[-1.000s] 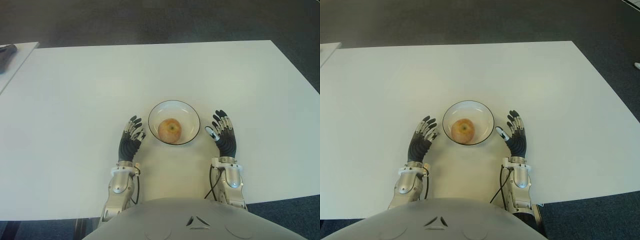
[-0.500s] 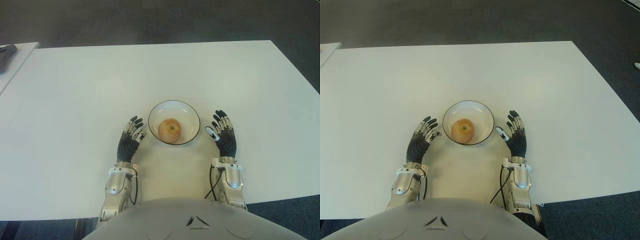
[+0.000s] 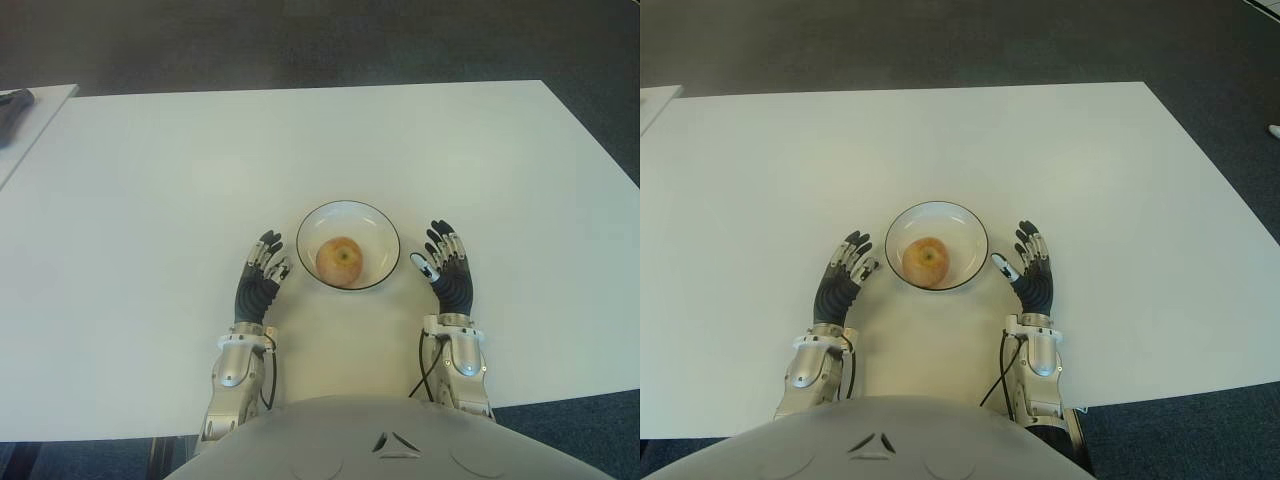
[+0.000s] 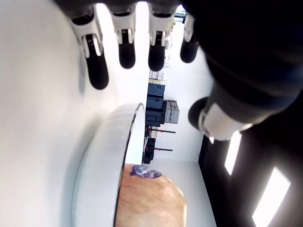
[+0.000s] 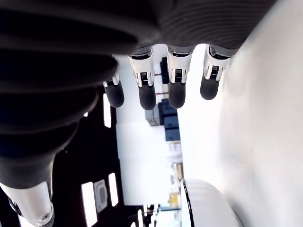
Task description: Put the apples into the plate.
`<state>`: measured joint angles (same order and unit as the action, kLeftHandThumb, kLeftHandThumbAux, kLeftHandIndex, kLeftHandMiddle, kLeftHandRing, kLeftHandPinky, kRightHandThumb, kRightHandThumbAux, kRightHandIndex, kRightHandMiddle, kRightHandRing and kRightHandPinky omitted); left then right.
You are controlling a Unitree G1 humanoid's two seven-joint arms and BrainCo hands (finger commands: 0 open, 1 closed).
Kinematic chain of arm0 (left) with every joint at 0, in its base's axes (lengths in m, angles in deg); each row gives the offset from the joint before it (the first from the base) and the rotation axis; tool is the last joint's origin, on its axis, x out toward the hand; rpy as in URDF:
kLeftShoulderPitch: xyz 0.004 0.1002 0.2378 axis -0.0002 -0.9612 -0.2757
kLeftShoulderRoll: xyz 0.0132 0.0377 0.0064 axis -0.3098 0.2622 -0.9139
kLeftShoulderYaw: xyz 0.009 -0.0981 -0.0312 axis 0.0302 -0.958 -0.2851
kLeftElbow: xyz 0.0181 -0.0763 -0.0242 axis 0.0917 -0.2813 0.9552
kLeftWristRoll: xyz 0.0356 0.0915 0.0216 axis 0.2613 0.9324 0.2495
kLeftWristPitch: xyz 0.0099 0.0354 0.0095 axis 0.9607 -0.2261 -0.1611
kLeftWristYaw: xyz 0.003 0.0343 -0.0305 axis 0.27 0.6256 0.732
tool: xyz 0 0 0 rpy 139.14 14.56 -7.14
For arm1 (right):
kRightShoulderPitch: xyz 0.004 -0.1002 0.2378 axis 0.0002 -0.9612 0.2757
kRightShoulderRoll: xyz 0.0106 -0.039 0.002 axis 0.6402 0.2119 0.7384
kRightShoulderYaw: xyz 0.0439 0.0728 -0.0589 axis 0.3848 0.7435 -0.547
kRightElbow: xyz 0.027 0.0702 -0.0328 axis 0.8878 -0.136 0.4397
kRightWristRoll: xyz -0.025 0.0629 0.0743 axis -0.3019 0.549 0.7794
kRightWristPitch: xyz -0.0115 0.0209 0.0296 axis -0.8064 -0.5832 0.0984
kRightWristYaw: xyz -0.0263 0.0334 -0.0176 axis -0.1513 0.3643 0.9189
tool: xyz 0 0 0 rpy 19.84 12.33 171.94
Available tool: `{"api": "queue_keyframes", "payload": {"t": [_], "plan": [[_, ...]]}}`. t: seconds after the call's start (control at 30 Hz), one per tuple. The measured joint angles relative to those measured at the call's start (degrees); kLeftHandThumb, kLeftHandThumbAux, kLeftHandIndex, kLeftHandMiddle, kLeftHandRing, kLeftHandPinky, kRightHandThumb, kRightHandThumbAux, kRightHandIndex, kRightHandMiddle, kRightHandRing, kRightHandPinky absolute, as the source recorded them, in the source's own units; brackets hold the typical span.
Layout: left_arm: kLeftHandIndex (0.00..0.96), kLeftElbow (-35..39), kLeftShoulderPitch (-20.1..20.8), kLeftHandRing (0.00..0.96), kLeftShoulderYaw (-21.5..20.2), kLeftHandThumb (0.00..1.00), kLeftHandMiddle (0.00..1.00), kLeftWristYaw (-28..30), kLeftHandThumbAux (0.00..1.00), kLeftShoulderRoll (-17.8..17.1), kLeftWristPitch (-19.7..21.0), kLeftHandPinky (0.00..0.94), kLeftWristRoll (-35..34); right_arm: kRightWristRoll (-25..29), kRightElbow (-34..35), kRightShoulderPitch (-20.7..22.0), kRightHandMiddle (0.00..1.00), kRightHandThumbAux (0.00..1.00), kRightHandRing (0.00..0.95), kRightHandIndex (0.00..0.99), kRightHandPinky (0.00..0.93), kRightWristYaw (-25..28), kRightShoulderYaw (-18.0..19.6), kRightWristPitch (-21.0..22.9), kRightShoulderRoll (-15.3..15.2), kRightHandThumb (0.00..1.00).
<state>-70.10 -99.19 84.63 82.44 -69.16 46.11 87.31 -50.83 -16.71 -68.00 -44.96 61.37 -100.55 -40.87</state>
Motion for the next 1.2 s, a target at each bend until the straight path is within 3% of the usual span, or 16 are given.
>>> {"api": "queue_keyframes", "payload": {"t": [0.4, 0.63, 1.2], "plan": [[0.062, -0.72, 0.7, 0.011, 0.91, 0.082, 0.016, -5.63, 0.72, 0.27, -0.17, 0.035, 8.5, -0.36, 1.38, -1.19, 0.121, 0.669, 0.084, 0.11, 0.107, -0.08, -0.36, 0.91, -0.02, 0.254], [0.036, 0.56, 0.46, 0.0, 2.19, 0.061, 0.001, -8.44, 0.723, 0.15, 2.09, 0.034, 13.41, -1.23, 2.19, -1.71, 0.116, 0.663, 0.091, 0.097, 0.125, -0.41, -0.58, 1.89, -0.05, 0.24], [0.042, 3.96, -0.62, 0.003, 2.69, 0.077, 0.0, -8.69, 0.718, 0.38, 6.6, 0.049, 15.02, -1.67, 2.77, -2.18, 0.11, 0.664, 0.082, 0.096, 0.107, -0.42, -0.63, 2.45, -0.01, 0.24]]}}
